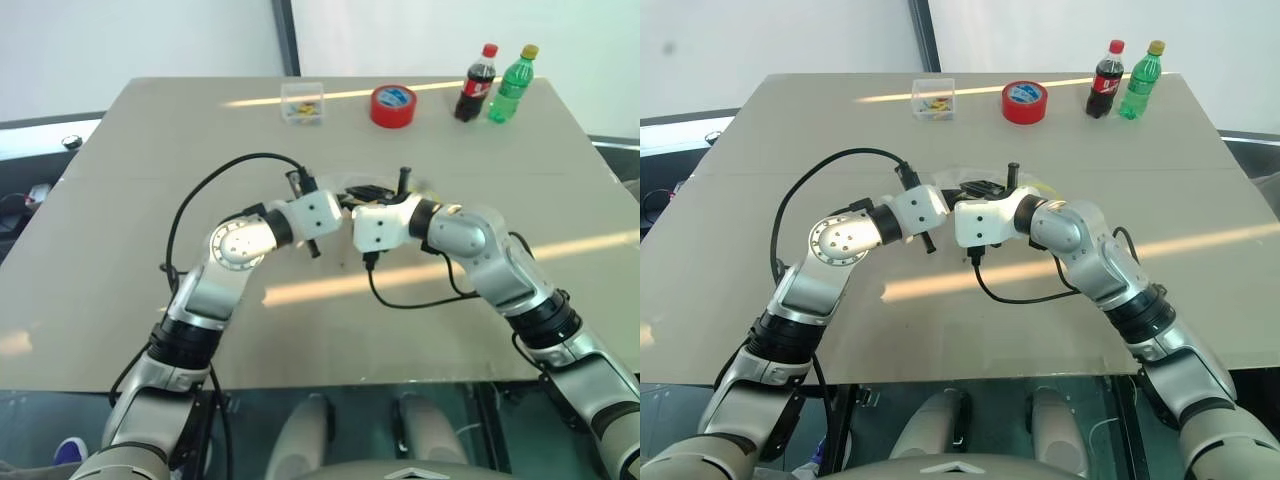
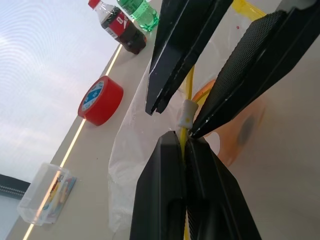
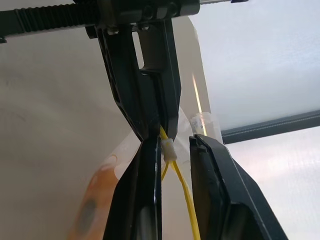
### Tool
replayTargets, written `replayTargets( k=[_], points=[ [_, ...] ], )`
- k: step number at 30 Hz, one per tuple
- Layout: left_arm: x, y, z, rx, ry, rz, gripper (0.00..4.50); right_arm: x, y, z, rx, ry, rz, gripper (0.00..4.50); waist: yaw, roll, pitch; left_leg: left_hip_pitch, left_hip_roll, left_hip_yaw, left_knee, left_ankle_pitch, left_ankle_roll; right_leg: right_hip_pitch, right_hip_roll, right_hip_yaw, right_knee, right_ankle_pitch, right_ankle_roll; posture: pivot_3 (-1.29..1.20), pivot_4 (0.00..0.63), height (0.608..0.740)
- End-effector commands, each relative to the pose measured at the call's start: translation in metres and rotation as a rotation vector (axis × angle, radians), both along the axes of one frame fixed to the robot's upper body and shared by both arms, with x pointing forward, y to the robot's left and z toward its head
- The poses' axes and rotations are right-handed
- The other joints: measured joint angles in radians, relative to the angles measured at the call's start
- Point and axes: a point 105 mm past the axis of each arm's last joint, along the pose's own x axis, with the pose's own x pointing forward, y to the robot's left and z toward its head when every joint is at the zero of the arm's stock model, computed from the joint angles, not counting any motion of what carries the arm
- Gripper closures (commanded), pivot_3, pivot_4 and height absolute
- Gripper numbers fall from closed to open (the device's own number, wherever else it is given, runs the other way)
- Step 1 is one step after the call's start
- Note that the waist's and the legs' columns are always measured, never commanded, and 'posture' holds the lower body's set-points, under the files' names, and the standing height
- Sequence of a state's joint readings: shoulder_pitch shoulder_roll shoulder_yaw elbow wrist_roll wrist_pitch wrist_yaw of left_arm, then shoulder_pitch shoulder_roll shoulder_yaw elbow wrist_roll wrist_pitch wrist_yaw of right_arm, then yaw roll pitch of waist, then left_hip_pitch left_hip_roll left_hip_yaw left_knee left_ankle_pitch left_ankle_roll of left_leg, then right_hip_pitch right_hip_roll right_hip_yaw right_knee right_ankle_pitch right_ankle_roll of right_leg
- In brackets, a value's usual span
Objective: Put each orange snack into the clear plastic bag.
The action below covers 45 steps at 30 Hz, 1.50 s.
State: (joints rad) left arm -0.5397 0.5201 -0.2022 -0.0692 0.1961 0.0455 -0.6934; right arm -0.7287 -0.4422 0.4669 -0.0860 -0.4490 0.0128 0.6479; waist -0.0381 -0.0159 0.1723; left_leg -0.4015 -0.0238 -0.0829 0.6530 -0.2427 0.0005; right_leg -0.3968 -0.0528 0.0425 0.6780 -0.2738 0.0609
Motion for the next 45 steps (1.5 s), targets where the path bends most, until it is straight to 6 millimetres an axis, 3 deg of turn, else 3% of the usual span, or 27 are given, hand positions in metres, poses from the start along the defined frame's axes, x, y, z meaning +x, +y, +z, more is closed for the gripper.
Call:
replayTargets(
  k=[1,8,9,11,22,31,39,42,45],
  points=[
    [-0.004,-0.005,0.019,-0.017,-0.070,-0.027,4.50,-0.001,0.004,0.011,0.008,-0.047,0.019,3.57,0.000,0.000,0.000,0.000,0.000,0.000,0.000,0.000,0.000,0.000,0.000,0.000,0.000,0.000,0.000,0.00,0.150,0.740],
    [-0.003,-0.004,0.018,-0.015,-0.071,-0.022,4.50,0.001,0.002,0.010,-0.013,-0.062,0.016,3.57,0.000,0.000,0.000,0.000,0.000,0.000,0.000,0.000,0.000,0.000,0.000,0.000,0.000,0.000,0.000,0.00,0.150,0.740],
    [-0.004,-0.004,0.018,-0.016,-0.071,-0.021,4.50,0.001,0.002,0.010,-0.016,-0.063,0.017,4.10,0.000,0.000,0.000,0.000,0.000,0.000,0.000,0.000,0.000,0.000,0.000,0.000,0.000,0.000,0.000,0.00,0.150,0.740],
    [-0.003,-0.004,0.018,-0.017,-0.070,-0.019,4.50,0.001,0.002,0.008,-0.022,-0.064,0.019,4.44,0.000,0.000,0.000,0.000,0.000,0.000,0.000,0.000,0.000,0.000,0.000,0.000,0.000,0.000,0.000,0.00,0.150,0.740],
    [0.001,0.001,0.018,-0.042,-0.062,0.008,4.50,0.004,-0.002,0.009,-0.007,-0.059,0.002,4.44,0.000,0.000,0.000,0.000,0.000,0.000,0.000,0.000,0.000,0.000,0.000,0.000,0.000,0.000,0.000,0.00,0.150,0.740],
    [0.020,0.029,0.022,-0.080,-0.079,0.141,4.50,0.016,-0.053,0.013,0.048,0.005,-0.183,4.44,0.004,0.000,0.000,0.000,0.000,0.000,0.000,0.000,0.000,0.000,0.000,0.000,0.000,0.000,0.000,0.00,0.150,0.740],
    [0.023,0.034,0.019,-0.082,-0.076,0.154,4.50,0.016,-0.084,0.013,0.083,0.038,-0.296,4.44,0.000,0.000,0.000,0.000,0.000,0.000,0.000,0.000,0.000,0.000,0.000,0.000,0.000,0.000,0.000,0.00,0.150,0.740],
    [0.024,0.037,0.016,-0.081,-0.072,0.157,4.50,0.020,-0.111,0.011,0.078,0.038,-0.386,4.44,0.001,0.000,0.000,0.000,0.000,0.000,0.000,0.000,0.000,0.000,0.000,0.000,0.000,0.000,0.000,0.00,0.150,0.740],
    [0.024,0.038,0.015,-0.081,-0.070,0.157,4.50,0.021,-0.127,0.010,0.068,0.037,-0.428,4.44,0.004,0.000,0.000,0.000,0.000,0.000,0.000,0.000,0.000,0.000,0.000,0.000,0.000,0.000,0.000,0.00,0.150,0.740]
  ],
)
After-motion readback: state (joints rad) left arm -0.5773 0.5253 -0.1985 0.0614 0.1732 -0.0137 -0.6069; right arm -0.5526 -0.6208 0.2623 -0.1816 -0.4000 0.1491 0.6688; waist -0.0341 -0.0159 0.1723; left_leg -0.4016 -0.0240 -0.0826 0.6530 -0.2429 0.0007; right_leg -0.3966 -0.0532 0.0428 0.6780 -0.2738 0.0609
